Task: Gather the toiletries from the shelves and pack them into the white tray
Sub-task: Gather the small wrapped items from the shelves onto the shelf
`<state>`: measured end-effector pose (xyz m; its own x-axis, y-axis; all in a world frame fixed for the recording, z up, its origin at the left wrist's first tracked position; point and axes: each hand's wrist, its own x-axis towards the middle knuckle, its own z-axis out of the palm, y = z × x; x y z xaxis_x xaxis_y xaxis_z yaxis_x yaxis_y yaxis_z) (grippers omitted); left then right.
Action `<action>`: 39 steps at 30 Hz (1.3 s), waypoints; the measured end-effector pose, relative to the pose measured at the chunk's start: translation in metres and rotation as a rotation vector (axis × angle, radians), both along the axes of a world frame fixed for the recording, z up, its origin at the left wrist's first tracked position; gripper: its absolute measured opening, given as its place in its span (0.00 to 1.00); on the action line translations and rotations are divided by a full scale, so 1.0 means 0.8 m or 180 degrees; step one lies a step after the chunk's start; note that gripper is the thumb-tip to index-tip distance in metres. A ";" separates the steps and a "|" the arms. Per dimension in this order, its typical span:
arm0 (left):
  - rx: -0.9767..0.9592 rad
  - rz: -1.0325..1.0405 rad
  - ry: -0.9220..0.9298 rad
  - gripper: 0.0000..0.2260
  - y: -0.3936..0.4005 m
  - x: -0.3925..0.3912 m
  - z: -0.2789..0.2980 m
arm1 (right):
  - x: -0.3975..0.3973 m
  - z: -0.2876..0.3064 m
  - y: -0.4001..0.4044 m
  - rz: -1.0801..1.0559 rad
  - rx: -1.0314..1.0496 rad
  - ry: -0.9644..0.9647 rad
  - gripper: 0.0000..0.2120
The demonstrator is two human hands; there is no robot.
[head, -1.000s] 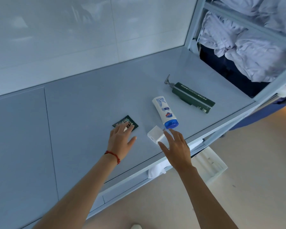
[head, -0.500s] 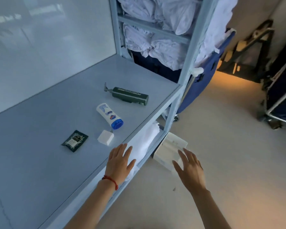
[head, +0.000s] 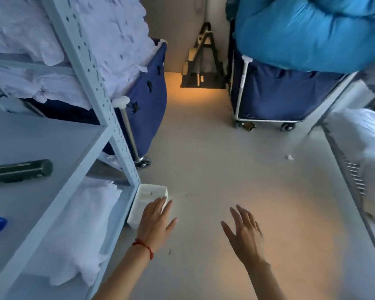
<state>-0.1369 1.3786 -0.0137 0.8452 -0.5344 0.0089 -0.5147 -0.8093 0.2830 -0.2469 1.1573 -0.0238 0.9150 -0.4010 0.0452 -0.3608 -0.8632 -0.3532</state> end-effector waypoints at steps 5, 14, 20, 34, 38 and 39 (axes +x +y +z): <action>-0.0121 -0.0636 -0.0077 0.26 -0.139 0.009 -0.001 | -0.046 0.002 -0.107 -0.0655 -0.0011 -0.0034 0.34; 0.0260 -0.1962 -0.0116 0.32 -0.378 0.048 -0.011 | -0.091 -0.011 -0.252 -0.1901 0.0033 0.0245 0.35; 0.0349 -0.2724 -0.0094 0.34 -0.524 0.074 -0.016 | -0.098 -0.018 -0.331 -0.2705 0.0233 0.0489 0.32; 0.0401 -0.4131 0.0020 0.32 -0.810 -0.033 -0.039 | -0.202 -0.037 -0.484 -0.3978 0.0328 0.0338 0.35; 0.0485 -0.4271 0.0086 0.30 -0.892 -0.089 -0.051 | -0.255 -0.053 -0.551 -0.4148 0.0326 0.0265 0.36; 0.0505 -0.4300 0.0087 0.30 -0.912 -0.102 -0.054 | -0.266 -0.056 -0.569 -0.4170 0.0322 0.0241 0.36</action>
